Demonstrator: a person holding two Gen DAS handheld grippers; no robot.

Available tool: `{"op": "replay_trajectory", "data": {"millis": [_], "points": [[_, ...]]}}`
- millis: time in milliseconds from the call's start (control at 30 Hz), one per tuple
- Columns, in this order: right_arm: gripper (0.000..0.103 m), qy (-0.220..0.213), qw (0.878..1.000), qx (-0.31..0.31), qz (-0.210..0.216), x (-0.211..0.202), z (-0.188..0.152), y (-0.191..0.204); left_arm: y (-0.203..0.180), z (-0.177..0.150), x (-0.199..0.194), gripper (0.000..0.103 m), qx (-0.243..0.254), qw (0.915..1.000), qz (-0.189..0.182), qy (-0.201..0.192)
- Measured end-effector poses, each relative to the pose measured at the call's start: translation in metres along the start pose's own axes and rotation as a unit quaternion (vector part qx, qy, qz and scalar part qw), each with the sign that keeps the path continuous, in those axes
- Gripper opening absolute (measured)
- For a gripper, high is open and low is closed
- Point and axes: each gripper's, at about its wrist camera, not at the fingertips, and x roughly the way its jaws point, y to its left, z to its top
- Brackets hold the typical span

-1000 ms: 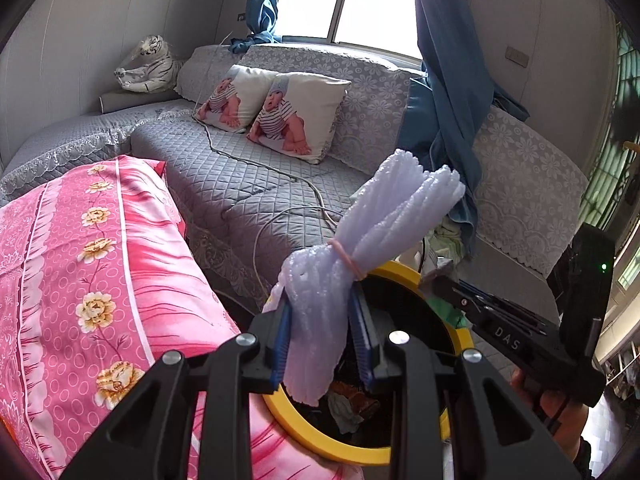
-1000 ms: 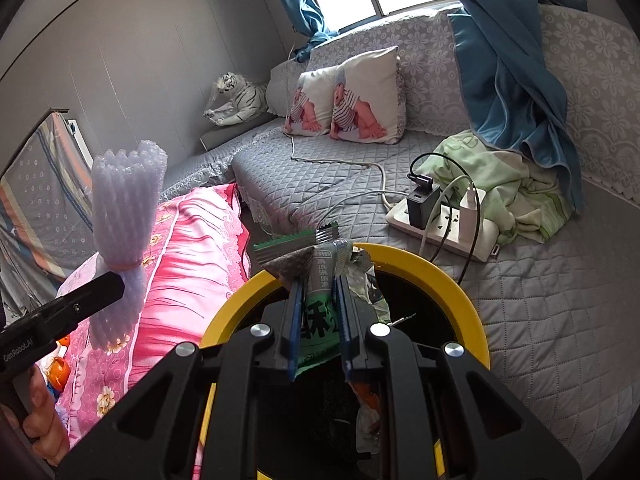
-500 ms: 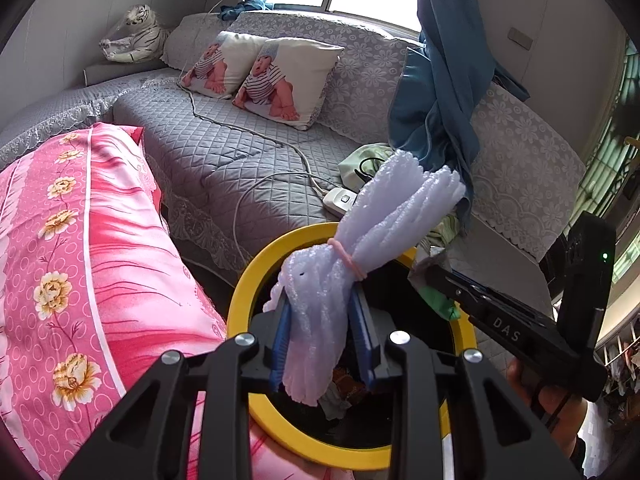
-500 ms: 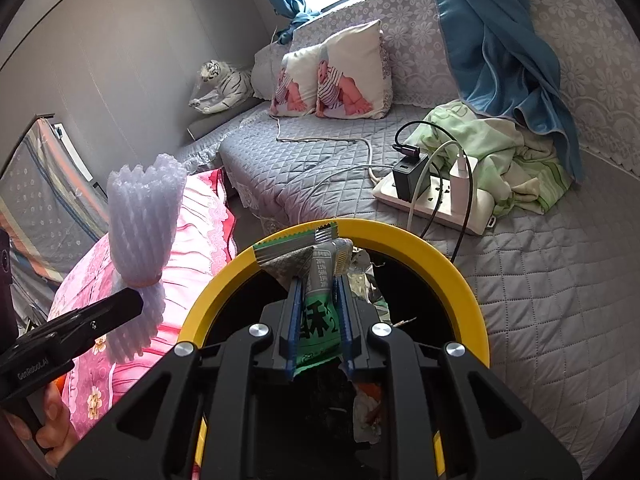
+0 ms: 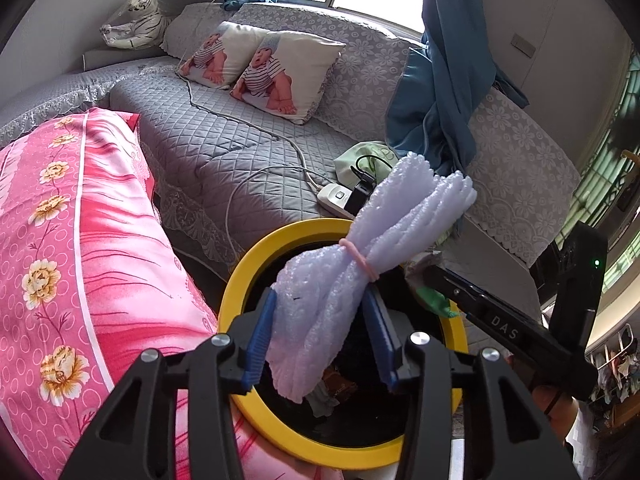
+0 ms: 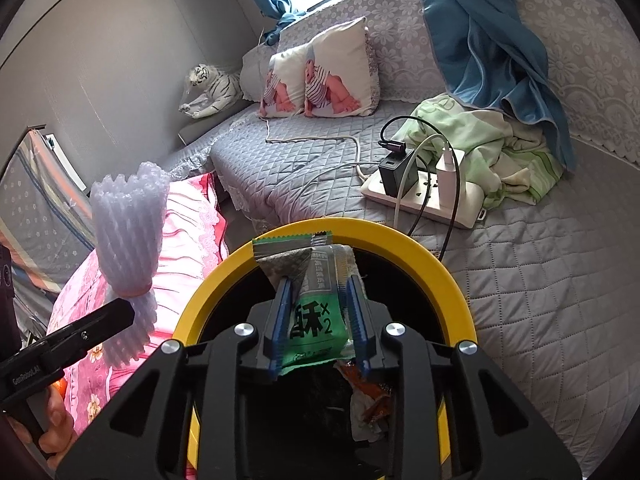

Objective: Collect trash
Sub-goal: 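Open the right tool over the bin while the left tool releases the bubble wrap into it, then move the right tool to the white tissue while the left tool moves to another bubble-wrap bundle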

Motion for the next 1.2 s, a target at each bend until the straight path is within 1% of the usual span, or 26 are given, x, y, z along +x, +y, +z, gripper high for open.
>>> {"op": "replay_trajectory", "data": {"millis": [33,67,100,167,233,367,433,533,733,867,933,1000,1100,1200], "points": [[0.035,-0.001,1.0,0.002,-0.002,-0.001,0.0,-0.001,0.001,0.001,0.0,0.05,-0.004,1.0,-0.002,0.0],[0.037,-0.003,1.0,0.003,-0.003,-0.001,0.001,-0.001,0.003,0.001,-0.001,0.052,-0.01,0.9999,-0.005,0.001],[0.042,-0.005,1.0,0.006,-0.004,-0.002,0.001,-0.002,0.004,0.001,-0.001,0.054,-0.014,0.9999,-0.008,0.001],[0.044,-0.008,1.0,0.013,-0.007,-0.004,0.002,-0.005,0.005,0.002,-0.002,0.059,-0.019,0.9998,-0.009,0.0],[0.044,-0.01,1.0,0.019,-0.008,-0.006,0.003,-0.007,0.007,0.002,-0.005,0.066,-0.023,0.9997,-0.007,-0.006],[0.044,-0.018,1.0,0.019,-0.009,-0.014,0.004,-0.006,0.012,0.003,-0.013,0.068,-0.036,0.9992,-0.007,-0.016],[0.044,-0.024,1.0,0.015,-0.01,-0.018,0.005,-0.005,0.015,0.004,-0.02,0.068,-0.04,0.9988,0.0,-0.029],[0.044,-0.034,0.999,0.01,-0.001,-0.026,0.007,-0.001,0.017,0.004,-0.039,0.068,-0.042,0.9974,0.017,-0.056],[0.044,-0.05,0.998,-0.017,0.031,-0.039,0.009,0.018,0.027,0.0,-0.092,0.068,-0.049,0.9927,0.021,-0.108],[0.049,-0.055,0.995,-0.049,0.062,-0.044,0.005,0.041,0.039,-0.011,-0.138,0.075,-0.047,0.9881,0.03,-0.143],[0.053,-0.054,0.993,-0.067,0.081,-0.045,0.002,0.055,0.046,-0.02,-0.162,0.083,-0.041,0.9847,0.042,-0.164],[0.056,-0.051,0.99,-0.088,0.1,-0.046,-0.001,0.071,0.056,-0.031,-0.186,0.088,-0.034,0.9813,0.055,-0.182],[0.061,-0.047,0.984,-0.117,0.124,-0.046,-0.006,0.096,0.073,-0.05,-0.22,0.093,-0.027,0.9743,0.091,-0.204],[0.069,-0.034,0.978,-0.134,0.158,-0.044,-0.01,0.123,0.097,-0.071,-0.253,0.095,-0.036,0.967,0.124,-0.22]]}}
